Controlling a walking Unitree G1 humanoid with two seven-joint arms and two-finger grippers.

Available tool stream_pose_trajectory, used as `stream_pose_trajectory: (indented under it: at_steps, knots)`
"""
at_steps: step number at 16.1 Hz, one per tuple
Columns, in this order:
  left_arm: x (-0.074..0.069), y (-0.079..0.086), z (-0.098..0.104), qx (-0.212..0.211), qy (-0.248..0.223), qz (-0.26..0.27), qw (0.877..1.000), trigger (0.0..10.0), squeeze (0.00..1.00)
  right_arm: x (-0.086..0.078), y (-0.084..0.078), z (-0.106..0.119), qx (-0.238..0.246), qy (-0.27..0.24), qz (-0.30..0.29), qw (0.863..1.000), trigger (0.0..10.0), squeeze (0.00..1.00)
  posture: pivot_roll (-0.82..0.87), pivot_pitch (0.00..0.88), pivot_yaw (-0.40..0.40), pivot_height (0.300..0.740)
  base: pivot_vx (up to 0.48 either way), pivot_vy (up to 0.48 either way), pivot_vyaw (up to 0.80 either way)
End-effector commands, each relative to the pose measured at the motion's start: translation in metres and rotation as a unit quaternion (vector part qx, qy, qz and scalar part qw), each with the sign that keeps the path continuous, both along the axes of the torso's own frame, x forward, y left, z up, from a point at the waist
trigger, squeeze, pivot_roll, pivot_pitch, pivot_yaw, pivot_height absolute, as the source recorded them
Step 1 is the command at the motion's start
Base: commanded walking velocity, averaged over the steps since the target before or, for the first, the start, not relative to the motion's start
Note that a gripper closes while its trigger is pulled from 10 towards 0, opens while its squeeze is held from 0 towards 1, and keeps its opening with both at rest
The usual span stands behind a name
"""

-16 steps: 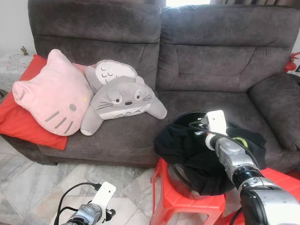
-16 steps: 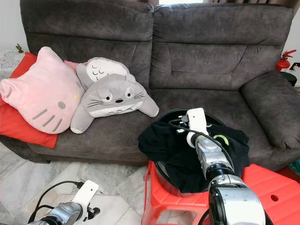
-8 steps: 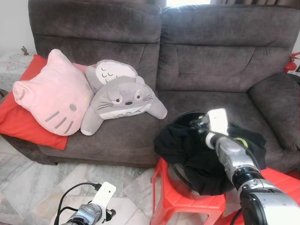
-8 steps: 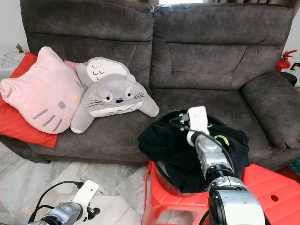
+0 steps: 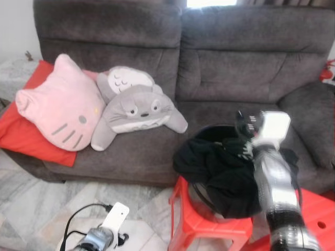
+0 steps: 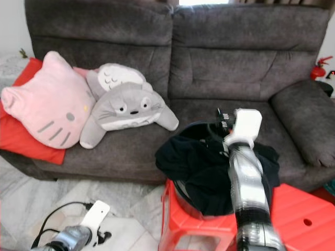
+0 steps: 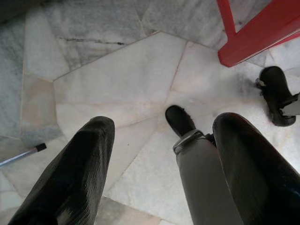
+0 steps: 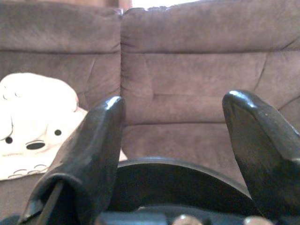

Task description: Hang hanger

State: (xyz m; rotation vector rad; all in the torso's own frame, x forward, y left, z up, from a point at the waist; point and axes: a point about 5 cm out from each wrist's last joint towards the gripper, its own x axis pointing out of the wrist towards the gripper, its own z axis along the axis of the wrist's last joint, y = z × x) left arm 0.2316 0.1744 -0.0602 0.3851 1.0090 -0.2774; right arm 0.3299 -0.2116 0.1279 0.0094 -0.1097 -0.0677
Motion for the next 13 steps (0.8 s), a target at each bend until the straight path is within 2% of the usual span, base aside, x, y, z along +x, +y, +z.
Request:
stream_pose_trajectory:
  at_steps: [1,2,3,5,7,8,9,13]
  knots:
    - [0.0,0.001,0.0,0.008,-0.003,-0.008,1.0,10.0,0.0,-0.01,0.0,0.004,-0.001,-0.016,-0.016,1.0,10.0,0.0,-0.17,0.0,-0.023,0.74,0.0,0.0,0.0]
    - [0.0,0.001,0.0,0.007,-0.006,-0.007,1.0,10.0,0.0,-0.022,-0.003,-0.005,0.011,-0.013,-0.044,0.999,10.0,0.0,-0.18,0.0,-0.021,0.74,0.0,0.0,0.0]
    - [0.0,0.001,0.0,0.007,-0.007,-0.006,1.0,10.0,0.0,-0.028,-0.003,-0.007,0.015,-0.013,-0.049,0.999,10.0,0.0,-0.18,0.0,-0.021,0.74,0.0,0.0,0.0]
    - [0.001,0.002,0.001,0.008,-0.011,-0.003,1.0,10.0,0.0,-0.038,-0.005,-0.005,-0.021,-0.027,-0.056,0.998,10.0,0.0,-0.17,0.0,-0.017,0.74,0.0,0.0,0.0]
    - [0.001,0.002,0.001,0.01,-0.013,-0.004,1.0,10.0,0.0,-0.039,-0.008,0.007,-0.048,-0.046,-0.071,0.995,10.0,0.0,-0.17,0.0,-0.016,0.74,0.0,0.0,0.0]
    - [0.001,0.003,0.001,0.011,-0.015,-0.003,1.0,10.0,0.0,-0.036,-0.005,0.018,-0.047,-0.069,-0.074,0.994,10.0,0.0,-0.16,0.0,-0.021,0.74,0.0,0.0,0.0]
    - [0.001,0.003,0.001,0.009,-0.019,0.004,1.0,10.0,0.0,-0.037,0.005,0.026,-0.07,-0.08,-0.058,0.993,10.0,0.0,-0.16,0.0,-0.021,0.74,0.0,0.0,0.0]
    - [0.0,0.004,0.0,0.009,-0.026,0.011,1.0,10.0,0.0,-0.062,0.018,0.021,-0.076,-0.068,-0.033,0.994,10.0,0.0,-0.16,0.0,-0.023,0.74,0.0,0.0,0.0]
